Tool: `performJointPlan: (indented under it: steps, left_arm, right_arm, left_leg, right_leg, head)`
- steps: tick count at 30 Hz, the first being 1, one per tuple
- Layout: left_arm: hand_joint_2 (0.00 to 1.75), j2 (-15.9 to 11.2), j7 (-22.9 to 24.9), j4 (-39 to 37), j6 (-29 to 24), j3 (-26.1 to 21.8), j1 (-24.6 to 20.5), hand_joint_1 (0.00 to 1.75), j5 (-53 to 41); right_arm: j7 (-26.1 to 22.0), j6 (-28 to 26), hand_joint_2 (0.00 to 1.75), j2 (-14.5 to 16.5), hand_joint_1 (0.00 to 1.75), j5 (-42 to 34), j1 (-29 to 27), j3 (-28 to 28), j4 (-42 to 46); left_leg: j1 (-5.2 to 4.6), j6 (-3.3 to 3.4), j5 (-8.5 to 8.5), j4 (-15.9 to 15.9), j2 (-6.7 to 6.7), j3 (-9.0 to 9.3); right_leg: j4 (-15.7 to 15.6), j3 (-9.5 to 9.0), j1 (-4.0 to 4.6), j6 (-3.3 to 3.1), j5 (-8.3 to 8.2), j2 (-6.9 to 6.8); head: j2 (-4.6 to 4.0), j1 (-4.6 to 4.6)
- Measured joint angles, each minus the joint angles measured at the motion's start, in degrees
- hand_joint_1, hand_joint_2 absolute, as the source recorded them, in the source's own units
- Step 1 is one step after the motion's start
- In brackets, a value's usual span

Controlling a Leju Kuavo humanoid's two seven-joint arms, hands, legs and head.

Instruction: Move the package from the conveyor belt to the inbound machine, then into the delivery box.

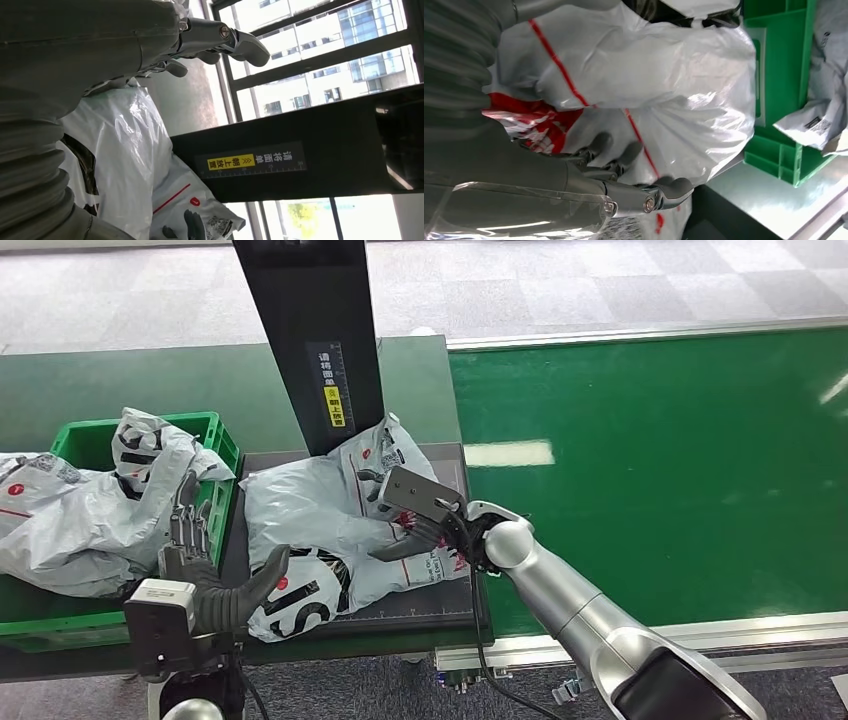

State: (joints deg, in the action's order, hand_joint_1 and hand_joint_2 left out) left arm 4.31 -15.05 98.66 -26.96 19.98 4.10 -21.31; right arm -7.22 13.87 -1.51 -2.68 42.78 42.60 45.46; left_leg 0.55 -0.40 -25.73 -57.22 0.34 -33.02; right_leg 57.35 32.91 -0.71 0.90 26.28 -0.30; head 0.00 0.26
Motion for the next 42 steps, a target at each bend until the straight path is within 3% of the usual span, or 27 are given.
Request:
performJointPlan:
  steps: [7, 13, 25, 29, 33, 37, 42]
  left_arm:
    - [1.75, 0.0, -0.1, 0.0, -0.1, 0.0, -0.2, 0.0, -0.6]
    - [1.75, 0.0, 0.0, -0.3, 0.9, -0.1, -0.4, 0.0, -3.7]
    - [1.75, 0.0, 3.1, -3.3, 5.4, 0.5, -3.1, 0.0, -10.7]
    - [1.75, -0.4, 5.7, -8.1, 6.8, 1.4, -7.9, 0.0, -16.8]
    - [1.75, -0.9, 8.3, -14.7, 10.2, 2.0, -15.6, 0.0, -21.4]
    - [1.75, -1.0, 9.9, -24.9, 13.5, 4.1, -23.6, 0.0, -25.9]
    - [1.75, -0.9, 9.7, -38.1, 14.3, 8.6, -30.0, 0.0, -29.1]
  right_arm:
    - [-5.9, 0.1, 1.75, 0.2, 0.0, -2.9, -0.1, 0.3, 0.6]
    - [-14.5, -6.2, 1.75, -0.1, 0.0, -6.9, -3.7, -4.0, 10.3]
    - [-18.2, -11.8, 1.75, -1.2, 0.0, -8.0, -12.8, -10.8, 27.0]
    - [-19.6, -14.1, 1.75, -1.3, 0.0, -9.9, -20.0, -16.0, 36.2]
    - [-20.3, -14.4, 1.75, -1.1, 0.0, -10.4, -24.6, -20.3, 43.4]
    - [-20.3, -13.3, 1.75, -0.2, 0.0, -10.9, -26.7, -23.1, 47.6]
    - [-20.0, -12.2, 1.75, 1.0, 0.0, -11.3, -27.3, -25.0, 49.6]
  left_leg:
    - [0.0, 0.0, 0.0, 0.0, 0.0, 0.01]
    - [0.0, 0.0, 0.0, 0.0, 0.01, 0.02]
    - [0.0, 0.0, 0.0, 0.0, -0.03, 0.07]
    - [0.0, 0.0, 0.0, 0.0, -0.07, 0.01]
    - [-0.01, -0.01, 0.02, 0.0, -0.08, 0.02]
    - [-0.01, -0.05, 0.05, 0.0, 0.01, 0.08]
    - [-0.01, -0.06, 0.08, 0.0, 0.04, 0.08]
  right_leg:
    - [0.0, 0.0, 0.0, 0.0, 0.0, 0.0]
    - [0.0, 0.03, -0.01, 0.0, 0.0, 0.0]
    - [0.0, 0.0, -0.01, 0.0, 0.0, -0.03]
    - [0.0, 0.03, -0.02, 0.0, 0.0, -0.05]
    - [0.0, 0.0, -0.02, 0.0, -0.02, -0.05]
    - [0.0, -0.01, -0.02, -0.04, -0.1, 0.03]
    - [0.0, 0.0, -0.01, -0.04, -0.11, 0.06]
  head:
    - [0.0, 0.0]
    - [0.0, -0.01]
    - [0.0, -0.01]
    - [0.0, -0.01]
    - [0.0, 0.0]
    - [0.0, -0.01]
    - [0.0, 0.0]
